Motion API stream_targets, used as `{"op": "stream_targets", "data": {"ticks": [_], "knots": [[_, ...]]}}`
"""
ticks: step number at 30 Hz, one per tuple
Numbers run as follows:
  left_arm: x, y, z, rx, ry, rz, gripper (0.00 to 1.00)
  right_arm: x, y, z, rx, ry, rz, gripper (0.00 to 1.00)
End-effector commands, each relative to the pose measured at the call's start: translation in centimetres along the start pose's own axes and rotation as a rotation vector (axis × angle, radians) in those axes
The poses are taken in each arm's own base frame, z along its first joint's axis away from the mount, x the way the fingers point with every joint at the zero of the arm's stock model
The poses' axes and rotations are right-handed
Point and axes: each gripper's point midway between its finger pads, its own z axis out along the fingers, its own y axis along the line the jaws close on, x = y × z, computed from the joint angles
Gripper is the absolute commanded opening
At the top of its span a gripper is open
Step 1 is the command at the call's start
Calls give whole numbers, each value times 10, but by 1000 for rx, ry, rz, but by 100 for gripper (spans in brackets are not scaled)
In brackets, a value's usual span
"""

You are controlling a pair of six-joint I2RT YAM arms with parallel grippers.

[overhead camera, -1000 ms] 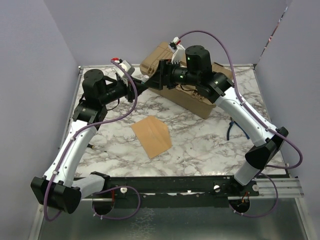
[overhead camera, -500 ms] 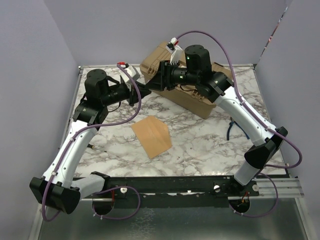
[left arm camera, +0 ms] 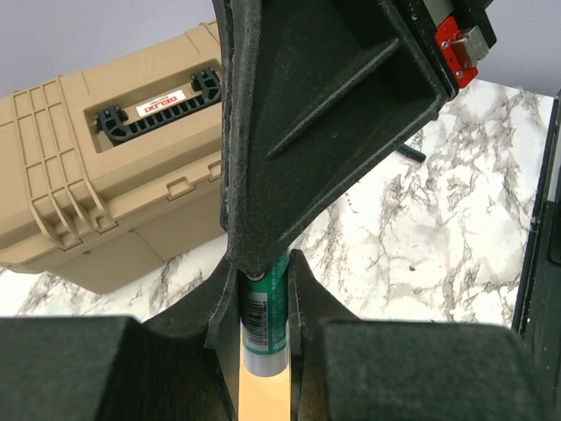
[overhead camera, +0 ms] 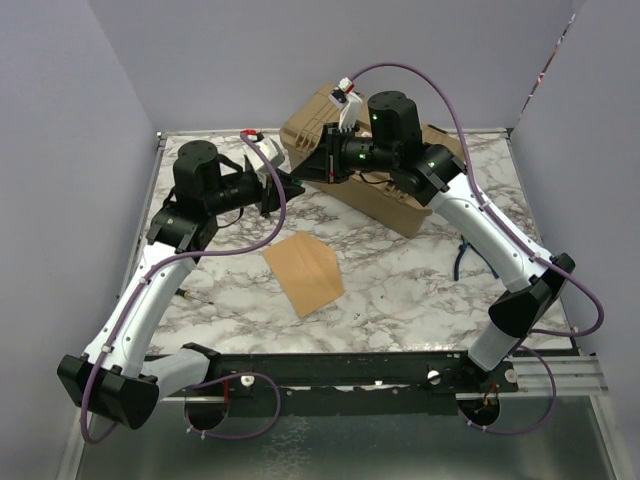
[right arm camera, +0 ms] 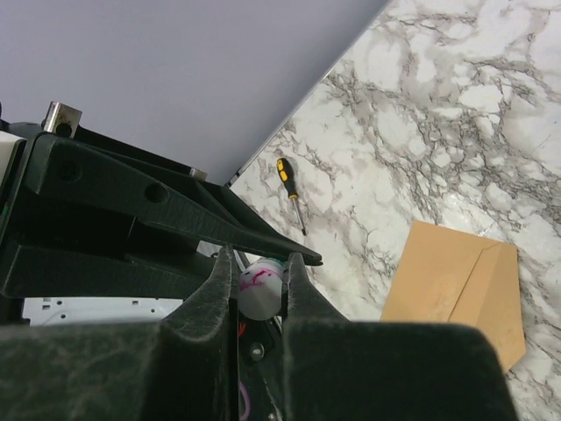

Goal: Place the letter into the envelope and seal it

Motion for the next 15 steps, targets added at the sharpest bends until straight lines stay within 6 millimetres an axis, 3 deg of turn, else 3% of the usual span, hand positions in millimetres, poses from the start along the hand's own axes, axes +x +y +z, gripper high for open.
{"op": "stream_targets", "data": {"ticks": [1, 8, 12, 15], "knots": [[-6, 3, -4, -40, 2, 73, 0, 6, 7, -8, -20, 38, 7, 0], [23, 5, -6, -62, 80, 61, 0, -13, 8, -29, 32, 4, -115, 0], [31, -13, -8, -9, 87, 18, 0, -41, 13, -54, -10, -37, -156, 0], [37, -22, -6, 21, 98, -6, 0, -50, 21, -66, -74, -46, -167, 0]]}}
